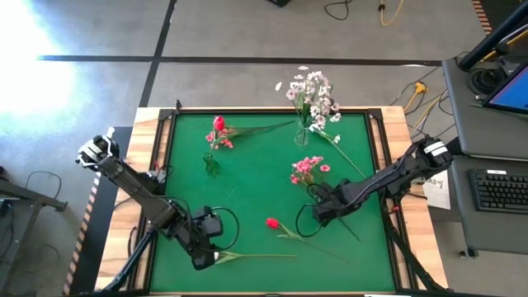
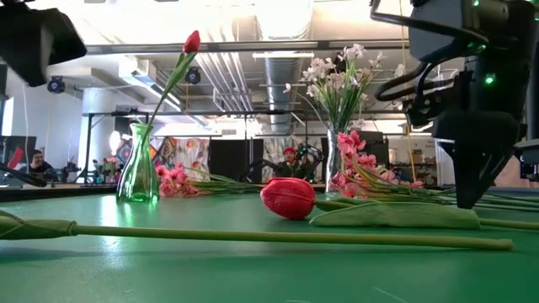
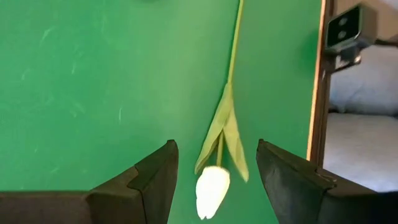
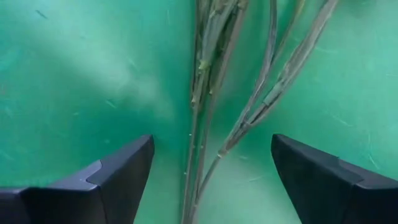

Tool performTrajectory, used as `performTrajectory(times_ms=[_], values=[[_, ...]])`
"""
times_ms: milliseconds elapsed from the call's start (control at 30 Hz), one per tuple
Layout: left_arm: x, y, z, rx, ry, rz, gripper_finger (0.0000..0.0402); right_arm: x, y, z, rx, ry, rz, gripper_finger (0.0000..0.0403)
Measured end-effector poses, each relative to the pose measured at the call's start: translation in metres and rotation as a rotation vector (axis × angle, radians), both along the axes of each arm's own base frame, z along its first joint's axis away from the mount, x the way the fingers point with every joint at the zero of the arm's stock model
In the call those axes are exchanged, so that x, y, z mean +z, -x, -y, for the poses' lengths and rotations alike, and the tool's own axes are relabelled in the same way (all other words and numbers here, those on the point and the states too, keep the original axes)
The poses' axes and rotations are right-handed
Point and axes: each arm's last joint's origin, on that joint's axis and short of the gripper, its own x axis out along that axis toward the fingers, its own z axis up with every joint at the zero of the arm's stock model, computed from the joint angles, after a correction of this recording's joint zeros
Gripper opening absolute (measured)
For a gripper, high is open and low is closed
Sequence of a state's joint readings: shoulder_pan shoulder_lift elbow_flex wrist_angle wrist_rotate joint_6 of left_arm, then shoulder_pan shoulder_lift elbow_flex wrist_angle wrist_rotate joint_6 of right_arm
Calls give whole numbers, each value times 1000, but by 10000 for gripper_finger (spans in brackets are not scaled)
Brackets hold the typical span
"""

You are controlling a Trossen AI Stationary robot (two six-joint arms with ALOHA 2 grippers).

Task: Sort flowers into vase by color
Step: Put the bottom pink flowers into the green vase

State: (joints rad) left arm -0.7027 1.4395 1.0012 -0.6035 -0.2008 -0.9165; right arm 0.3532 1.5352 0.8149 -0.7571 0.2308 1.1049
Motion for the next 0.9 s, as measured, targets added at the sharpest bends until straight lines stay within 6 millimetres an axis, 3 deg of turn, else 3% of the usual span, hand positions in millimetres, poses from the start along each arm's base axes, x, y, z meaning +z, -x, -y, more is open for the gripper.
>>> performTrajectory(times_ms=[133,367,567,733,900], values=[[4,-7,1,-54,0,78,205,-1,-1,0,1,-4,13,266],[15,-18,7,-162,-76,293,205,-2,-4,-2,18,-17,40,126],[20,-23,6,-145,-190,396,205,-1,-7,-3,44,-25,73,29],[26,-27,7,-181,-193,463,205,4,-4,-2,59,-24,74,14],[43,-33,12,-312,-234,679,205,29,-5,-8,126,-66,168,13]])
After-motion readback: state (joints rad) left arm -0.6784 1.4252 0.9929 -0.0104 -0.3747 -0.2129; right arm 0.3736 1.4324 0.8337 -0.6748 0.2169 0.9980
